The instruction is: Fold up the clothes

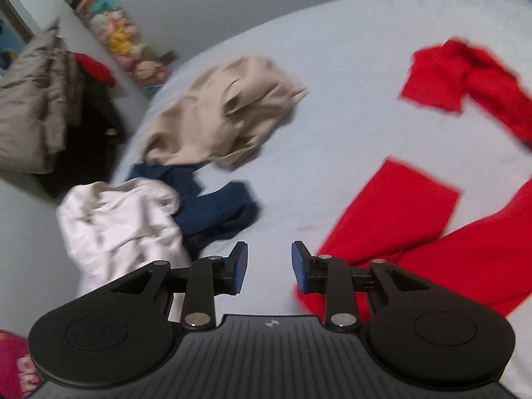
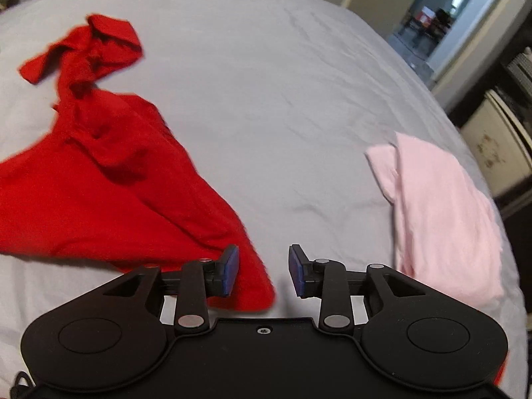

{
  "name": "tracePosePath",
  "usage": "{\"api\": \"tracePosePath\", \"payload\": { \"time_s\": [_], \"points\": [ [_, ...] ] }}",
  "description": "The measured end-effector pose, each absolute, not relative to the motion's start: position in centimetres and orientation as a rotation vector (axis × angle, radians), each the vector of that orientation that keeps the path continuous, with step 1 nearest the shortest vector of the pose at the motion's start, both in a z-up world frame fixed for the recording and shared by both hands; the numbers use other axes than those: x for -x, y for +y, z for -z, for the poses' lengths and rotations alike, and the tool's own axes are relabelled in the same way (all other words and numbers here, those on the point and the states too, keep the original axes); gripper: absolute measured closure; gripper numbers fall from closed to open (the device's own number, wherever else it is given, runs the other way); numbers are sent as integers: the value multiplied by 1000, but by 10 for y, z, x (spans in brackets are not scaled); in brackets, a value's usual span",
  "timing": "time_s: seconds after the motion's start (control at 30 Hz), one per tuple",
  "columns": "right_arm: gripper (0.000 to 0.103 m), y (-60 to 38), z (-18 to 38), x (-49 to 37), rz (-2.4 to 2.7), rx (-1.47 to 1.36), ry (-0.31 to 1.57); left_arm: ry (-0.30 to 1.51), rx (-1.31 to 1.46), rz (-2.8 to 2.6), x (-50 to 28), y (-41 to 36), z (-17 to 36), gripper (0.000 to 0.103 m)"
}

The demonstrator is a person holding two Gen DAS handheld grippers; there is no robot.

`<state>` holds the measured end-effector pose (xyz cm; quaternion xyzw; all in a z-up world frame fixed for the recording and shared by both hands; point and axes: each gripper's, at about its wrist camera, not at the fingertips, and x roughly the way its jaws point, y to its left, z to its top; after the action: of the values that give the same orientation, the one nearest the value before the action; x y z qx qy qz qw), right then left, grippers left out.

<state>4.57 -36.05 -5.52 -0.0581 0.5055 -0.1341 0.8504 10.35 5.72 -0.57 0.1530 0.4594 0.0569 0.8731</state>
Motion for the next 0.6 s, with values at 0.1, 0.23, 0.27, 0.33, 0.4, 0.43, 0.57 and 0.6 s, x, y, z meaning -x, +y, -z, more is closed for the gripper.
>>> {"api": "tracePosePath", "payload": {
  "time_s": [0.1, 0.23, 0.27, 0.33, 0.4, 0.43, 0.57, 0.6],
  "points": [
    [68, -358, 52, -52, 245, 106, 1047, 962, -270, 10, -114, 47, 6, 70],
    [68, -353, 51, -60, 228, 111, 1038, 945, -335, 155, -132, 7, 20, 62],
    [67, -353, 51, -62, 222, 109, 1036, 955, -343, 180, -135, -1, 27, 62],
    [66, -356, 54, -66, 197, 90, 1027, 978, -367, 219, -140, -15, 39, 61],
    [65, -359, 58, -70, 177, 79, 1025, 1001, -392, 257, -144, -29, 52, 60],
    [65, -363, 62, -73, 161, 71, 1024, 1019, -420, 267, -146, -36, 62, 60],
    [65, -375, 73, -84, 130, 36, 1034, 1066, -472, 264, -152, -45, 92, 60],
    [65, -378, 76, -88, 125, 27, 1034, 1074, -475, 261, -152, -45, 96, 60]
  ]
}}
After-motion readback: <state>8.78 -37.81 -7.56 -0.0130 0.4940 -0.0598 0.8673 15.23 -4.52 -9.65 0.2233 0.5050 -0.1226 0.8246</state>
